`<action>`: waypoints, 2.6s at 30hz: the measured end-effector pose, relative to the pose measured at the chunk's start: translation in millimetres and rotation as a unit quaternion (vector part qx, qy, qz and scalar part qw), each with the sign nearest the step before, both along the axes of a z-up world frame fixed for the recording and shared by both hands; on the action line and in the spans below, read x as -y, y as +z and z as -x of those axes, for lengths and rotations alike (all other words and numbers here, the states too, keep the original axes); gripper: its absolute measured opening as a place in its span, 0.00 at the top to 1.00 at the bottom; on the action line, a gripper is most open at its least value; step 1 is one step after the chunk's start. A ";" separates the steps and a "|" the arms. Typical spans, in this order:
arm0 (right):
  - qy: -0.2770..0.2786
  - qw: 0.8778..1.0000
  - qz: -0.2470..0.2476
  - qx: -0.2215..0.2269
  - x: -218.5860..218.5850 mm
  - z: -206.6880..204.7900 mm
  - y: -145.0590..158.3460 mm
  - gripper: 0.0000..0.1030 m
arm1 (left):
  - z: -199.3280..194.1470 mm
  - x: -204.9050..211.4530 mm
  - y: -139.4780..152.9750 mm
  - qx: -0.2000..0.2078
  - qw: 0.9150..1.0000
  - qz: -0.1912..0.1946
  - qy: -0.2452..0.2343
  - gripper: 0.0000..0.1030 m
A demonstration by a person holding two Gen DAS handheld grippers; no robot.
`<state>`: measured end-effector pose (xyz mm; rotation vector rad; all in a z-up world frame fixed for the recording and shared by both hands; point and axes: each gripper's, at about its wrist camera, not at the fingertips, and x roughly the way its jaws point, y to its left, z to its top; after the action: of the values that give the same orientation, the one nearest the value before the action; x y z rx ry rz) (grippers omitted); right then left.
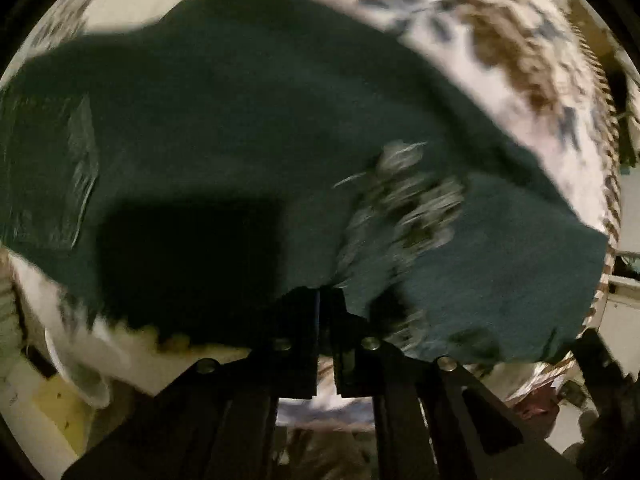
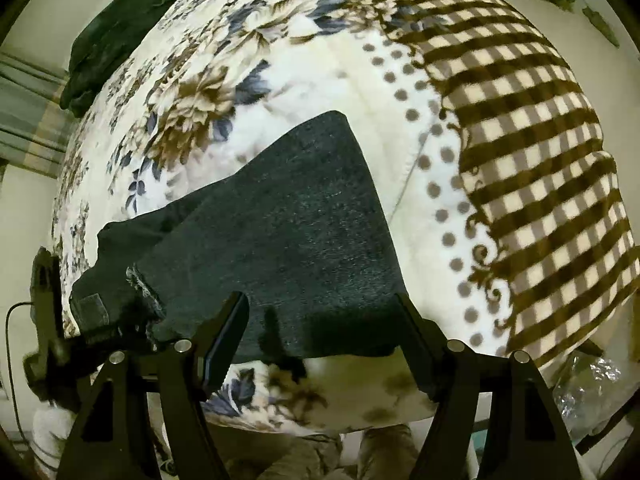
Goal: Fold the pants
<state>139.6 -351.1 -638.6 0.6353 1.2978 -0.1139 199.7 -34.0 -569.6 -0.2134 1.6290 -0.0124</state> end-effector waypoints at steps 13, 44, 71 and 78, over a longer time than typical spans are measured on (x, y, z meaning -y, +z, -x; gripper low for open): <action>-0.004 1.000 -0.002 -0.014 -1.2 -9.2 -1.5 0.27 | -15.7 -8.3 -8.8 -0.064 0.962 0.205 0.168 0.64; -0.005 1.000 0.016 -0.017 -8.6 -13.8 1.3 0.27 | 0.3 -16.4 -13.4 -0.055 0.940 0.230 0.248 0.98; 0.064 0.995 0.071 -0.026 -36.2 -26.5 14.6 0.25 | 5.2 -0.3 26.0 0.049 0.995 0.058 0.060 0.85; 0.090 0.986 0.141 -0.001 -68.1 -37.3 32.9 0.06 | -1.7 19.4 59.1 0.125 0.990 -0.060 -0.040 0.18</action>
<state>176.9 -283.0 -605.7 0.2744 1.3043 -0.1472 201.3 -53.4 -510.4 -0.0505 1.3828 -0.0029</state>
